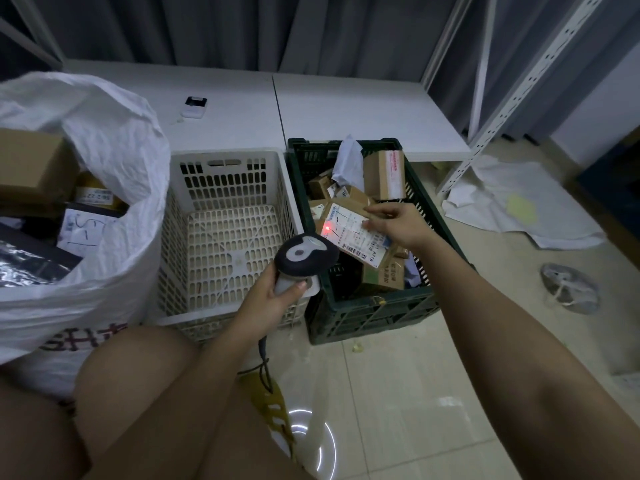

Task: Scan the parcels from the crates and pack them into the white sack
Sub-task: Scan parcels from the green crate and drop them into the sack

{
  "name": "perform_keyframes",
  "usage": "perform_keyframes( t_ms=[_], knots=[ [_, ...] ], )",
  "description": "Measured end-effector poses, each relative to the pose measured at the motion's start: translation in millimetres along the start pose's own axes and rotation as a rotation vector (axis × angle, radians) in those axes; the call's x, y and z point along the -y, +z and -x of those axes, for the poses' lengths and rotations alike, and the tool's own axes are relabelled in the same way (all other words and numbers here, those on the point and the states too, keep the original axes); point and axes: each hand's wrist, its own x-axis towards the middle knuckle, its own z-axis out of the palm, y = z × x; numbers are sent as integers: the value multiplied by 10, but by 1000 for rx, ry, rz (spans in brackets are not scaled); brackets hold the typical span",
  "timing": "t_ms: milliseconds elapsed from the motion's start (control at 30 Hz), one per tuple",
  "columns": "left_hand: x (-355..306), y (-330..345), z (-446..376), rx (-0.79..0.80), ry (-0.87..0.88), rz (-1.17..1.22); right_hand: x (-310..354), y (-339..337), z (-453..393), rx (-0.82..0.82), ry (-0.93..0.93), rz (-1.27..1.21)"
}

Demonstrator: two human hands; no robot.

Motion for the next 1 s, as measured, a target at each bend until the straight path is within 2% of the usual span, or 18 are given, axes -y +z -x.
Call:
perform_keyframes(
  t_ms=[133,400,833,1000],
  knots=[
    [35,17,6,64,6,-33,-2,0,-14,-21,-7,4],
    [56,16,7,82,-18,-28,-48,18,2,-27,-11,-19],
    [65,5,6,80,-22,-35,-2,9,24,-28,-10,-4],
    [-40,-23,21,35,8,12,69,87,99,-64,-44,-119]
  ],
)
